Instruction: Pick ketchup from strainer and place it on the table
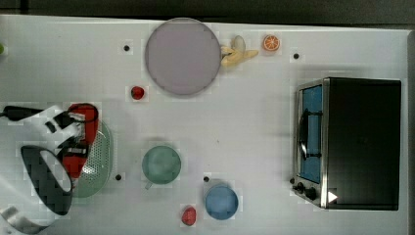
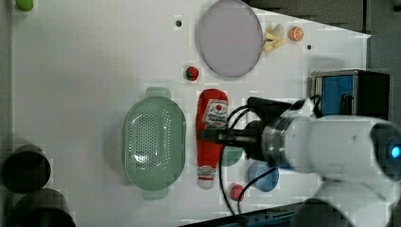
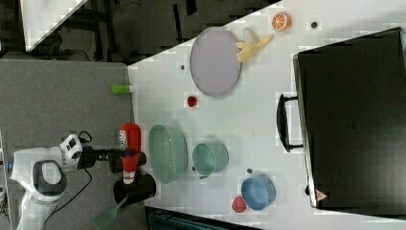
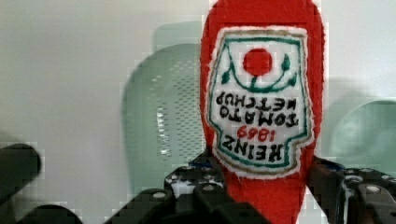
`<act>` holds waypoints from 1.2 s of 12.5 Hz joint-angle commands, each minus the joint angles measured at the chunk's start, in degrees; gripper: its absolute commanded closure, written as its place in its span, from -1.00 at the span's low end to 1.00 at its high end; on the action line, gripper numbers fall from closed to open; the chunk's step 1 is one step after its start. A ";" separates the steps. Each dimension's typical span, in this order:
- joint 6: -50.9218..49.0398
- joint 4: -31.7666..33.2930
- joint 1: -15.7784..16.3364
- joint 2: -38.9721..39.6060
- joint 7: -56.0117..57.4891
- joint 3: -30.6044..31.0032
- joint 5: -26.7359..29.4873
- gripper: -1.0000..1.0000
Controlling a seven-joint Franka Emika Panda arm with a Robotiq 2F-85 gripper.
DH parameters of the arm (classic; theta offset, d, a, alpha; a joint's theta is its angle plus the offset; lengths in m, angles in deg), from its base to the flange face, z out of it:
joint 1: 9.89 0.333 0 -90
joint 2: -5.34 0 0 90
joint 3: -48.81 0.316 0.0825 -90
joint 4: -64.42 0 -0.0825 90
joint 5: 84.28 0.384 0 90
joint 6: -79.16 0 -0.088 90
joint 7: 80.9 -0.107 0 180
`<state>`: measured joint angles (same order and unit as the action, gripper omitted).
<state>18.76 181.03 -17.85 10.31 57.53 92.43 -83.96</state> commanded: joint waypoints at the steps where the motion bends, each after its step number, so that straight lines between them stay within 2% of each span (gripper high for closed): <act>1: -3.38 -2.25 -5.64 -2.24 12.11 -3.95 0.39 -0.13; 4: -3.61 -2.44 -8.39 -5.18 21.64 -9.49 0.39 -0.13; 8: -3.89 -2.30 -10.53 -5.74 35.31 -18.64 0.39 -0.13; 12: -3.76 -0.15 -11.23 -5.55 37.83 -26.46 0.39 -0.13; 15: -1.70 5.59 -11.31 -5.44 37.82 -28.76 0.39 -0.13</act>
<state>17.47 185.06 -30.54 6.09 91.48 62.00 -83.59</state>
